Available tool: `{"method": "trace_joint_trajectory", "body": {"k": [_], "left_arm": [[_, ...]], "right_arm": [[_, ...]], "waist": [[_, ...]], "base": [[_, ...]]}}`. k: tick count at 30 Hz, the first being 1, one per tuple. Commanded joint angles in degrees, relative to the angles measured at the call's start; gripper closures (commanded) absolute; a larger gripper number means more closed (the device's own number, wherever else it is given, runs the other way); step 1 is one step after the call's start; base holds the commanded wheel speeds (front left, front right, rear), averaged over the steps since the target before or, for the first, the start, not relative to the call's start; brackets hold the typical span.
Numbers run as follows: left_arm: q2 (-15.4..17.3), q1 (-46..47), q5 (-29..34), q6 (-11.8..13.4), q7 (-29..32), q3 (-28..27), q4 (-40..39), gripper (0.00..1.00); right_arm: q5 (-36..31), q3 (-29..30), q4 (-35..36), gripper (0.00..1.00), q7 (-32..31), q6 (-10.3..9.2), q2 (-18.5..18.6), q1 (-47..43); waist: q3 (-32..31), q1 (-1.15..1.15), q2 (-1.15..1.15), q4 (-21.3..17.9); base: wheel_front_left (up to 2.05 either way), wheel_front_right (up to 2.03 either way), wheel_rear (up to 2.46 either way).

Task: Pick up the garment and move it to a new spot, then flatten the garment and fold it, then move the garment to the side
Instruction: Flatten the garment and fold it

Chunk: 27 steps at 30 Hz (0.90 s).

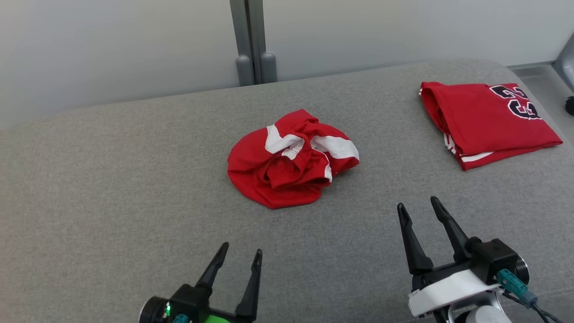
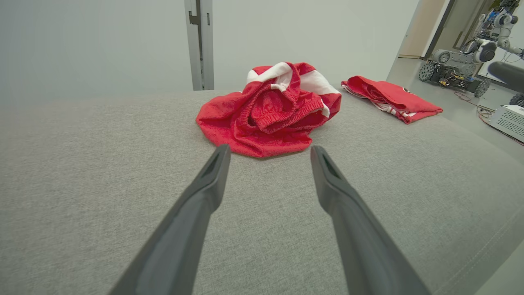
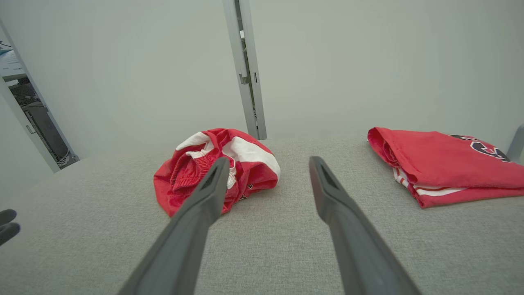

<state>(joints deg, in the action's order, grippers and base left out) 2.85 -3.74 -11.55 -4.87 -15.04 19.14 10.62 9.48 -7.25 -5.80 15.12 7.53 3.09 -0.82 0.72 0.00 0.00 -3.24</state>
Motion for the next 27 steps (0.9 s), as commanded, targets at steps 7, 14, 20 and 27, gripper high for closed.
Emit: {"method": "trace_joint_trajectory", "body": {"k": [7, 14, 20, 27], "left_arm": [[0.15, 10.58, -8.81, -2.3, -0.17, 8.71, 5.98, 0.0], [0.19, 19.95, -14.94, -2.65, -0.16, 14.69, 8.92, 0.0], [0.23, 26.65, -17.56, -2.67, -0.16, 18.35, 12.75, 0.0], [0.21, 31.02, -17.84, -2.68, -0.16, 18.33, 15.86, 0.0]], "right_arm": [[-0.67, -0.54, 0.95, 0.0, 0.01, -0.09, 0.34, 3.52], [-0.73, 0.08, 2.01, 0.0, 0.01, -0.09, 0.66, 6.39], [-0.87, 0.09, 2.75, 0.0, 0.01, -0.09, 0.5, 8.52], [-0.9, 0.51, 3.41, 0.0, 0.0, -0.09, 0.26, 9.84]], "waist": [[6.59, 0.0, 0.0, -3.77], [11.69, 0.0, 0.0, -6.75], [15.38, 0.0, 0.0, -8.69], [18.49, 0.0, 0.0, -10.62]], "base": [[0.0, 0.0, 0.0], [0.0, 0.0, 0.0], [0.0, 0.0, 0.0], [0.0, 0.0, 0.0]]}}
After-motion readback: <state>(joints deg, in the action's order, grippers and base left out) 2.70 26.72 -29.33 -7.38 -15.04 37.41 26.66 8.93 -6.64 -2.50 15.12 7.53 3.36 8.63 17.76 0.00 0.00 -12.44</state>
